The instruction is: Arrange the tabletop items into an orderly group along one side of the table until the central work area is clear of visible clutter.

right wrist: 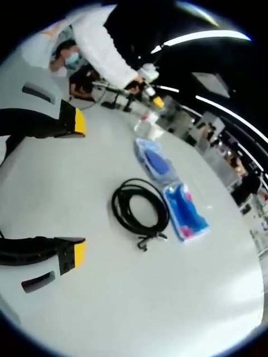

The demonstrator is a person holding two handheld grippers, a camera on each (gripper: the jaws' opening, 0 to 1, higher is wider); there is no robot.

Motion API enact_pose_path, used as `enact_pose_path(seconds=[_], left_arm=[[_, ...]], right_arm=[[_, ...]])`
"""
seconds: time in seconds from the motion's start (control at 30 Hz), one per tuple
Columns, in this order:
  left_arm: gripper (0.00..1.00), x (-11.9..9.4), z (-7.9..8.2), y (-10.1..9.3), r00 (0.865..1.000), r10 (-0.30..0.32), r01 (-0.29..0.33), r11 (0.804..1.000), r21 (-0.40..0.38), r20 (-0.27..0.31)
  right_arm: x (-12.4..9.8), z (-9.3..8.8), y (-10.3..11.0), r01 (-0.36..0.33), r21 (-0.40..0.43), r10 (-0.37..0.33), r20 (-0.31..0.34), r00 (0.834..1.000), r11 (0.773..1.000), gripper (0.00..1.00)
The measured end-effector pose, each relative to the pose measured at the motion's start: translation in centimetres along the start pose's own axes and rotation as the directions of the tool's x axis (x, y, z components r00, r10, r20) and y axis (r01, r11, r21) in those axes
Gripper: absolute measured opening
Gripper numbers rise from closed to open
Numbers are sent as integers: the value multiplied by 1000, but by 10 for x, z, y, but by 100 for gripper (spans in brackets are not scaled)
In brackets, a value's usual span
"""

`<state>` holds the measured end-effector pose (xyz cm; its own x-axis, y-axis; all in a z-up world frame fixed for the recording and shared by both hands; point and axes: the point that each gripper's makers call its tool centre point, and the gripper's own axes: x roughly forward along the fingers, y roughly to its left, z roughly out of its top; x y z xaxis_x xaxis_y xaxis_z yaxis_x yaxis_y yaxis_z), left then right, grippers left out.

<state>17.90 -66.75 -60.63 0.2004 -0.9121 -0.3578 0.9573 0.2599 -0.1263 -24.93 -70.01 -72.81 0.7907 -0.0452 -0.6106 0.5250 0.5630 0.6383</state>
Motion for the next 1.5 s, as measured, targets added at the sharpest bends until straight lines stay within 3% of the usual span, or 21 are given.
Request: enact_pose_path(seconds=[0.2, 0.5, 0.7, 0.87, 1.1, 1.3, 1.4, 1.5], left_arm=[[42, -1, 7, -1, 1000, 9, -8, 1000, -7, 23], [42, -12, 15, -1, 999, 20, -19, 1000, -16, 50], [58, -25, 13, -5, 998, 32, -31, 999, -16, 49], [71, -40, 2, -8, 999, 29, -28, 999, -25, 32], [87, -67, -27, -20, 1000, -11, 11, 1000, 6, -29], [92, -93, -55, -28, 998, -14, 13, 1000, -15, -65], [94, -106, -69, -30, 996, -2, -2, 999, -48, -91], [98, -122, -80, -37, 998, 3, -8, 996, -87, -63]], right_arm=[[-3, 0, 1, -4, -2, 4, 14, 1000, 1000, 71], [-11, -3, 1, -8, -9, 8, 35, 999, 1000, 72], [-17, -6, 0, -8, -20, 9, 52, 999, 1000, 73], [-23, -3, -2, 2, -38, 1, 72, 997, 999, 74], [-30, 5, -3, 46, -161, -34, 81, 996, 986, 80], [-40, 9, -1, 55, -217, -36, 90, 995, 975, 84], [-47, 11, 1, 44, -224, -25, 89, 996, 974, 90], [-54, 16, 3, 44, -223, -19, 113, 993, 974, 93]])
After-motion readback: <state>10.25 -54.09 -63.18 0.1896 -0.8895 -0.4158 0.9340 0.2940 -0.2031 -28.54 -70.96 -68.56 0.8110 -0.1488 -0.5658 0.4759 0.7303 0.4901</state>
